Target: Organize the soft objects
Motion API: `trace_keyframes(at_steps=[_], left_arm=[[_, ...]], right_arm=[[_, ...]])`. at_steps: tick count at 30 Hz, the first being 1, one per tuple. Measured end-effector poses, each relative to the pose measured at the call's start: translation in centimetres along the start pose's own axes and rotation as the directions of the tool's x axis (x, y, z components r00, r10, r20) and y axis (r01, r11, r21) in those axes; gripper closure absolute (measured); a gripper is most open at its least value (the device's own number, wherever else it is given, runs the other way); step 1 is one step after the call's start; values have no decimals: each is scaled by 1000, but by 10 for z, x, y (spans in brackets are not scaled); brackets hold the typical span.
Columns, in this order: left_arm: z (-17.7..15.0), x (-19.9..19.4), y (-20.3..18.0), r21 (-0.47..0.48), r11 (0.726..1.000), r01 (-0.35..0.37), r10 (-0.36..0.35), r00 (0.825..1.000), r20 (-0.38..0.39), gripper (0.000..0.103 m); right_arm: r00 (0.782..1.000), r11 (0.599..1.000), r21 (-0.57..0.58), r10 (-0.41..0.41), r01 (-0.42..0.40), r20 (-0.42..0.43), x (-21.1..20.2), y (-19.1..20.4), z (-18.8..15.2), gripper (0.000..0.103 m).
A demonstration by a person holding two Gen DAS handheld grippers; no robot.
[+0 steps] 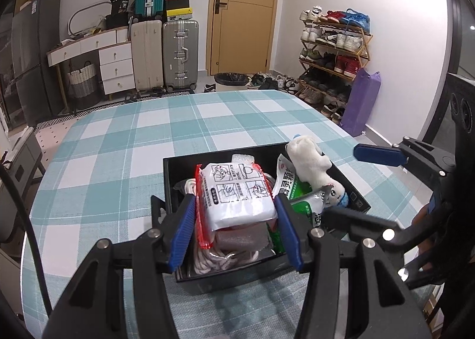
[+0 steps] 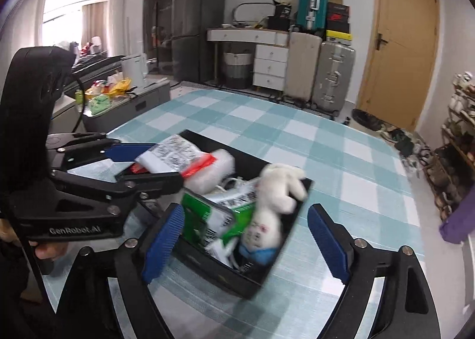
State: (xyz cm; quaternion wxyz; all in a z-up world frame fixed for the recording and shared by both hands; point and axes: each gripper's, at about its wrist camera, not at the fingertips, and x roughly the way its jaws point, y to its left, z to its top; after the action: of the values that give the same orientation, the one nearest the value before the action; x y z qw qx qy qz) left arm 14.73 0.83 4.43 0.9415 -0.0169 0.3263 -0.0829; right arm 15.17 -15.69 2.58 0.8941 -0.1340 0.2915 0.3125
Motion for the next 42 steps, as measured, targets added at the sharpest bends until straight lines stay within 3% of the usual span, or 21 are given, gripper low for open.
trace_keyframes(at_steps=[4,7,9,12,15,30,35,42], left_arm=[[-1,5,-2,2,1000,-9,9,1000,-14,34],[-2,6,-1,-9,1000,-20,20,999,-25,31],[-3,0,-1,-14,1000,5,-5,1000,-9,19],[-5,-11,-3,-4,1000,-14,14,1000,19,6],[-8,-21,-1,-4,1000,-6,6,999,36,0],[-33,-50,15,-86,994,-69,79,989,122,0],[-39,-49,16,-87,989,-118,130,981,147,0],[-46,-46,15,-94,987,-131,146,973,180,0]], right_arm=[[1000,999,31,-16,16,0,-5,-9,-5,12],[1000,999,48,-18,18,1,-7,-13,-8,11],[1000,998,57,-19,19,5,-10,-15,-10,8],[1000,997,72,-11,9,17,-15,-17,-15,2],[1000,996,87,5,-7,28,-17,-18,-18,1],[983,995,83,38,-53,177,-49,5,-31,1],[976,995,78,39,-57,215,-55,7,-35,1],[966,996,76,24,-45,256,-57,7,-43,1]])
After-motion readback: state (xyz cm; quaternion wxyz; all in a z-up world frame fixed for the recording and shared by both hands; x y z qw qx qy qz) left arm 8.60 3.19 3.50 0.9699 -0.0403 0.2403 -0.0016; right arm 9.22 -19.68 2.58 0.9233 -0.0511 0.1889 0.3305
